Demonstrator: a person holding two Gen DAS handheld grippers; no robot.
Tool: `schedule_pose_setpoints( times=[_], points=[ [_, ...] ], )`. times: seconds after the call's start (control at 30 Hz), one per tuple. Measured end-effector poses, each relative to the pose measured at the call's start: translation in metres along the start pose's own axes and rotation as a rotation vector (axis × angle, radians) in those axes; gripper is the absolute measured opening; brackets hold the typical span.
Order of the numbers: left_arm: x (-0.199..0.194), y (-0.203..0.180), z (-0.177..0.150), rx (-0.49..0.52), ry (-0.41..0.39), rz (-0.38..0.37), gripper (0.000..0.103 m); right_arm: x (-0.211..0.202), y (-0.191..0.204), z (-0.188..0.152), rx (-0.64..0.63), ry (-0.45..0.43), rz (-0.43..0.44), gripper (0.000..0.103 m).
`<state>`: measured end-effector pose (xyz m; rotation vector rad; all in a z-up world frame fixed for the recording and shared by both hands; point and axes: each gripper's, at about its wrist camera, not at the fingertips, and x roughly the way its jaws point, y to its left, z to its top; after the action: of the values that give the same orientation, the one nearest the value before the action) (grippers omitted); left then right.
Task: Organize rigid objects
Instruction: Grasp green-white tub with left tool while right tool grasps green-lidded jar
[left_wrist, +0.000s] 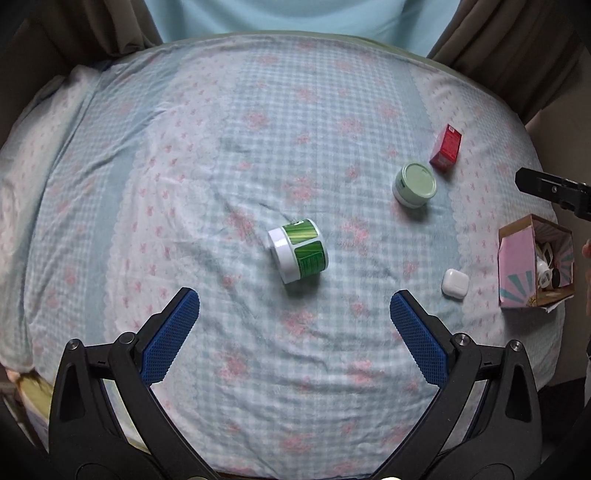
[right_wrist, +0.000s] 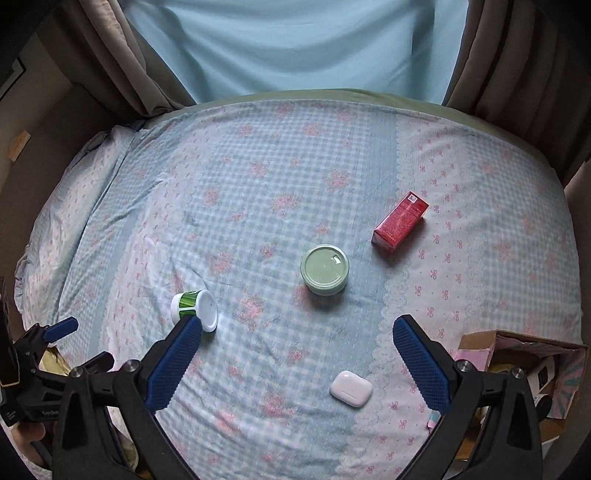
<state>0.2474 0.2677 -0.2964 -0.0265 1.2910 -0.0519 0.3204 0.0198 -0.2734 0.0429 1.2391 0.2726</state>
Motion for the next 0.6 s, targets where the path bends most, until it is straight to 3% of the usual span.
schedule_pose_setpoints(
  times=[0.1,0.3,0.47,0.6],
  points=[
    [0.036,0.006,0.007,0.018,0.042,-0.023,0.103,0.032,-0.002,0.000,0.060,0.029,-0.009,0.103],
    [0.090,0.016,0.009,-0.059,0.089,-0.088,0.103,0.086,-0.003,0.001,0.114,0.063,-0.068,0.103],
    [0.126,0.018,0.005,-0.168,0.087,-0.094,0.103,0.130,-0.010,0.007,0.134,0.053,-0.130,0.103],
    [0.148,0.017,0.003,-0.262,0.061,-0.082,0.102,0.162,-0.006,0.014,0.080,0.048,-0.167,0.103]
  ],
)
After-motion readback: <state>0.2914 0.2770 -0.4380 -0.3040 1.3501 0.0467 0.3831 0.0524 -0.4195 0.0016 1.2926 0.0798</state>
